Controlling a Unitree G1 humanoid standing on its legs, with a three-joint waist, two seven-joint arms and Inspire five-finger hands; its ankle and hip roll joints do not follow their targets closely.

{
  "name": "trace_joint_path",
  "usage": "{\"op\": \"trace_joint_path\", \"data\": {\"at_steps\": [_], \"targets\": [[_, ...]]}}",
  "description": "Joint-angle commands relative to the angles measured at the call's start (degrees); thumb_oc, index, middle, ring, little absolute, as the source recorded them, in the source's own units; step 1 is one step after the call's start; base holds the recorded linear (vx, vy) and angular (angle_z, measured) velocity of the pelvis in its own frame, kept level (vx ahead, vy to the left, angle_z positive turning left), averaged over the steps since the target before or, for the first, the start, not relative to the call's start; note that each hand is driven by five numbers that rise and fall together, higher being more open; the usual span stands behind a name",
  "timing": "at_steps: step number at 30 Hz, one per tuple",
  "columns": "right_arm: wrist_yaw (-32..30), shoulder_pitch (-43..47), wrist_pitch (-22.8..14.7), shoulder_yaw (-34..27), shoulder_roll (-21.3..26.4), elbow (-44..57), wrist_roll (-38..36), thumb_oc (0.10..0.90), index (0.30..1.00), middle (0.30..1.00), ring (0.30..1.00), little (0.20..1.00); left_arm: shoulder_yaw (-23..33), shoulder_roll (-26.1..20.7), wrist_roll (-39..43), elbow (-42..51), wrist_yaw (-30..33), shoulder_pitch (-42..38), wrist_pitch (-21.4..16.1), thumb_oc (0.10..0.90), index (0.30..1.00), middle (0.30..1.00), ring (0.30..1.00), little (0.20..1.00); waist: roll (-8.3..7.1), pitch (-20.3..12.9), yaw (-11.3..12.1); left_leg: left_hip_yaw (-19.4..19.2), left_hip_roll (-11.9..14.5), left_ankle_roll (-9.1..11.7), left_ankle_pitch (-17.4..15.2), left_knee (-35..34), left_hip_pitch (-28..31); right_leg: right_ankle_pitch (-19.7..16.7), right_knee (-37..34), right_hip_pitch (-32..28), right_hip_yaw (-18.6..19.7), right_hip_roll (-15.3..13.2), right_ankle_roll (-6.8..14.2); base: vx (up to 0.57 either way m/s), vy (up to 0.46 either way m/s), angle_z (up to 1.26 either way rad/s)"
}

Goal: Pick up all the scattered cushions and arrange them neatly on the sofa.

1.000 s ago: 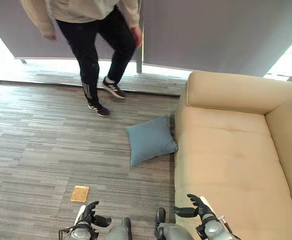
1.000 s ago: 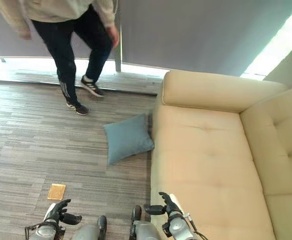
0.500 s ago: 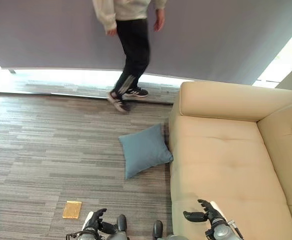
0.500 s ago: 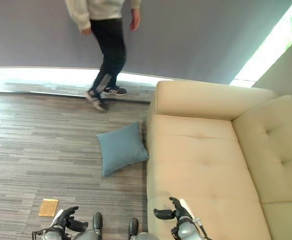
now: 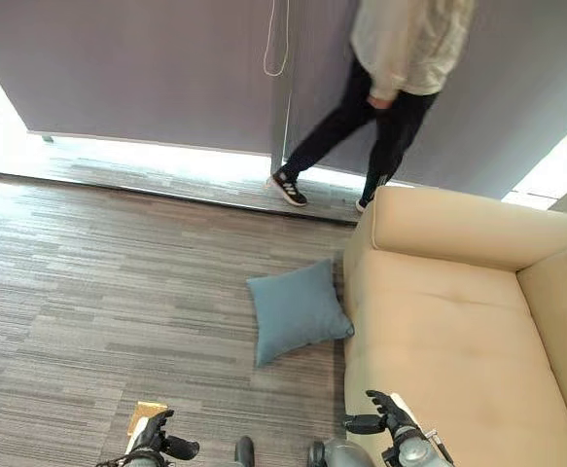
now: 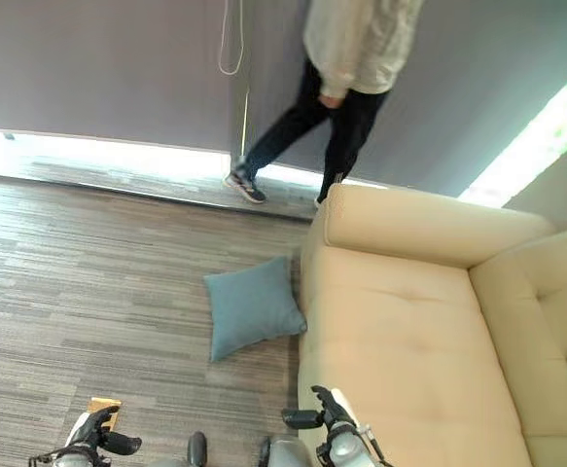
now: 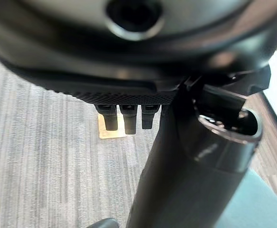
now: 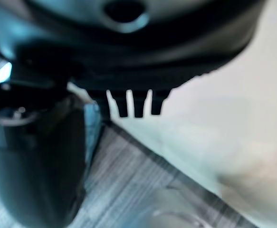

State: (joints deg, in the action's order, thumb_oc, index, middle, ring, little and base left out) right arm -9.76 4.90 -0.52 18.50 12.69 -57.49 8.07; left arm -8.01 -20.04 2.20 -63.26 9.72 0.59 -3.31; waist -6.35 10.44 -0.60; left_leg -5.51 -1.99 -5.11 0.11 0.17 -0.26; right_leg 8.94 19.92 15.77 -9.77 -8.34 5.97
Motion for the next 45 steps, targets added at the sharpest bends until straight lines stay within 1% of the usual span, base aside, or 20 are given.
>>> {"op": "trace_joint_path", "data": {"at_steps": [1,3,7,9,10,11,13,14,15,16,18,22,23,30,33,39,41,42,43,45], "targets": [[-0.96,2.47,-0.99,0.26,3.27,3.19,0.20,0.800,0.900,0.900,0.900,0.900,1.64,-0.16,1.56,-0.54,0.46,-1.43,-1.11,0.800,0.900,0.900,0.900,0.900,-0.25,1.31,-1.77,2.21,-1.28,3.64,-10.85,5.51,1.99,-10.87,-14.07,0.95,-1.41,2.23,1.71,0.29,-0.046,-0.24],[-0.91,1.85,-1.00,0.36,3.39,3.40,0.21,0.800,0.900,0.900,0.900,0.900,1.56,0.12,1.34,-0.67,0.35,-1.52,-1.30,0.800,0.900,0.900,0.900,0.900,-0.30,1.16,-2.14,2.73,-1.57,3.96,-11.89,5.75,2.77,-10.58,-15.51,-0.16,-1.23,2.29,1.83,0.30,-0.084,-0.01],[-1.10,-0.42,-1.00,-0.27,3.49,3.89,0.31,0.800,0.900,0.900,0.900,0.900,1.23,1.19,0.79,-0.11,0.44,-0.26,-1.12,0.800,0.900,0.900,0.900,0.900,0.22,-0.28,-3.14,3.55,-0.83,5.40,-14.48,7.65,4.68,-10.34,-13.22,-1.27,-0.25,2.61,0.13,0.30,-0.109,0.36],[-1.29,-1.13,-1.10,-0.53,3.74,4.38,0.06,0.800,0.900,0.900,0.900,0.900,0.69,1.73,0.39,0.25,0.38,0.13,-1.02,0.800,0.900,0.900,0.900,0.900,0.99,-0.69,-3.84,2.81,1.06,7.69,-12.56,12.61,3.92,-9.38,-13.85,-3.41,-0.66,3.58,-0.90,0.29,-0.150,0.46],[-1.36,-1.16,-1.11,-0.66,3.91,4.62,-0.09,0.800,0.900,0.900,0.900,0.900,0.32,1.79,0.28,0.91,0.35,0.07,-0.93,0.800,0.900,0.900,0.900,0.900,0.83,-0.66,-4.15,2.22,1.95,8.99,-9.86,18.07,1.45,-9.10,-14.32,-4.25,-0.68,3.68,-1.58,0.24,-0.207,0.30],[-1.57,-0.85,-1.25,-0.85,4.69,5.25,-0.84,0.800,0.900,0.900,0.900,0.900,-0.32,1.61,0.60,2.96,0.06,-0.28,-0.94,0.800,0.900,0.900,0.900,0.900,0.25,0.35,-3.83,1.80,2.67,9.88,-5.76,28.35,-3.95,-8.40,-15.30,-6.23,-0.48,3.90,-3.12,0.20,-0.205,0.23],[-1.86,-0.65,-1.34,-0.97,5.10,5.39,-1.04,0.800,0.900,0.900,0.900,0.900,-0.57,1.57,0.93,3.70,0.14,-0.93,-1.00,0.800,0.900,0.900,0.900,0.900,0.01,0.80,-3.75,1.56,3.09,10.05,-4.63,32.67,-6.34,-7.99,-15.72,-7.14,-0.47,4.24,-3.87,0.15,-0.126,0.04],[-1.72,-0.57,-0.94,-0.82,5.38,4.93,-1.19,0.800,0.900,0.900,0.900,0.900,-1.06,1.51,1.18,5.01,0.06,-1.37,-0.92,0.800,0.900,0.900,0.900,0.900,-0.66,1.26,-3.46,-0.30,4.68,9.28,-5.00,35.06,-9.16,-6.69,-16.03,-8.44,-0.53,4.02,-4.56,0.16,-0.063,-0.28],[-1.85,-0.29,-0.97,-0.69,5.51,4.67,-1.55,0.800,0.900,0.900,0.900,0.900,-1.32,1.55,1.29,5.36,0.01,-1.69,-0.93,0.800,0.900,0.900,0.900,0.900,-0.55,1.61,-3.03,-0.80,5.32,8.84,-6.60,34.00,-10.22,-6.08,-16.17,-9.20,-0.51,4.22,-4.51,0.16,-0.063,-0.29],[-1.85,-0.26,-0.97,-0.70,5.48,4.66,-1.55,0.800,0.900,0.900,0.900,0.900,-1.31,1.53,1.29,5.35,0.01,-1.71,-0.92,0.800,0.900,0.900,0.900,0.900,-0.73,1.48,-3.12,-0.82,5.11,8.79,-6.33,33.76,-10.33,-6.16,-16.22,-9.05,-0.53,4.02,-4.48,0.20,0.005,-0.01],[-1.94,-0.05,-1.17,-1.02,5.83,4.65,-1.89,0.800,0.900,0.900,0.900,0.900,-1.77,1.53,1.05,5.33,-0.14,-1.86,-1.01,0.800,0.900,0.900,0.900,0.900,-0.82,1.22,-2.65,-1.34,5.27,7.99,-9.34,24.34,-11.25,-4.72,-16.63,-10.49,-0.27,3.87,-3.41,0.24,0.047,0.06],[-2.55,0.24,-1.20,-1.78,6.33,4.44,-2.05,0.800,0.900,0.900,0.900,0.900,-2.12,1.61,0.73,4.81,-0.09,-2.08,-0.91,0.800,0.900,0.900,0.900,0.900,0.48,0.97,-2.15,-2.54,7.17,9.27,-1.20,10.50,-13.64,-3.18,-16.93,-12.68,-0.73,4.25,-2.66,0.21,0.115,-0.02],[-2.30,0.22,-1.10,-1.66,6.40,4.31,-1.63,0.800,0.900,0.900,0.900,0.900,-1.89,1.66,0.68,4.42,-0.24,-1.81,-0.97,0.800,0.900,0.900,0.900,0.900,0.85,0.98,-1.75,-1.82,6.95,9.20,-1.20,8.40,-12.34,-2.66,-16.56,-13.11,-0.31,4.52,-2.55,0.14,0.102,-0.01],[-2.18,-0.21,-0.96,-1.81,5.22,4.19,0.14,0.800,0.900,0.900,0.900,0.900,-1.54,1.40,-0.40,2.87,0.30,-1.48,-0.68,0.800,0.900,0.900,0.900,0.900,0.17,-0.26,-2.06,-1.55,4.75,7.23,-2.75,7.06,-9.44,-2.58,-13.22,-12.66,1.32,2.77,-0.95,0.16,0.183,-0.19],[-1.69,0.31,-1.01,-1.27,3.89,4.83,0.23,0.800,0.900,0.900,0.900,0.900,-1.01,-0.11,-0.32,3.34,0.88,-2.20,-0.77,0.800,0.900,0.900,0.900,0.900,-0.20,-0.29,-1.81,-2.41,3.26,5.18,-4.00,6.25,-7.98,-3.15,-7.75,-10.67,2.15,0.75,0.67,0.08,0.182,-0.04],[-1.24,1.41,-1.59,-0.20,2.50,8.46,-0.44,0.800,0.900,0.900,0.900,0.900,0.54,-2.33,0.66,4.15,1.54,-2.27,-0.96,0.800,0.900,0.900,0.900,0.900,0.20,1.84,-1.65,-3.15,2.73,3.41,-4.54,5.10,-5.91,-5.45,1.61,-5.66,3.28,-0.76,1.44,0.03,0.132,-0.08],[-1.24,1.46,-1.72,-0.16,2.58,9.13,-0.56,0.800,0.900,0.900,0.900,0.900,0.64,-2.38,0.94,4.48,1.60,-2.28,-1.02,0.800,0.900,0.900,0.900,0.900,0.18,2.14,-1.80,-2.87,2.52,3.50,-4.66,5.01,-5.57,-5.04,1.00,-4.95,3.87,0.08,1.05,0.06,0.049,-0.10],[-1.38,2.26,-1.85,0.23,3.13,9.70,-1.31,0.800,0.900,0.900,0.900,0.900,0.67,-2.41,1.87,4.77,1.53,-2.94,-1.43,0.800,0.900,0.900,0.900,0.900,-0.51,2.87,-2.09,-2.26,1.27,3.56,-5.06,5.16,-5.77,-5.94,-5.23,-3.69,4.79,2.00,0.54,0.08,0.029,0.04],[-1.39,2.28,-1.86,0.23,3.13,9.69,-1.32,0.800,0.900,0.900,0.900,0.900,0.67,-2.41,1.88,4.76,1.53,-2.95,-1.44,0.800,0.900,0.900,0.900,0.900,-0.46,2.91,-2.12,-2.22,1.32,3.57,-5.11,5.19,-5.73,-5.99,-5.38,-3.83,4.72,2.05,0.53,0.05,-0.016,0.04],[-1.82,3.38,-2.00,0.78,3.33,10.25,-2.34,0.800,0.900,0.900,0.900,0.900,0.55,-2.55,2.50,4.84,2.03,-3.84,-1.76,0.800,0.900,0.900,0.900,0.900,-1.74,3.79,-1.91,-1.88,0.43,3.99,-5.55,6.40,-7.48,-7.42,-12.67,-4.06,3.71,2.20,0.96,0.02,-0.056,0.10]]}}
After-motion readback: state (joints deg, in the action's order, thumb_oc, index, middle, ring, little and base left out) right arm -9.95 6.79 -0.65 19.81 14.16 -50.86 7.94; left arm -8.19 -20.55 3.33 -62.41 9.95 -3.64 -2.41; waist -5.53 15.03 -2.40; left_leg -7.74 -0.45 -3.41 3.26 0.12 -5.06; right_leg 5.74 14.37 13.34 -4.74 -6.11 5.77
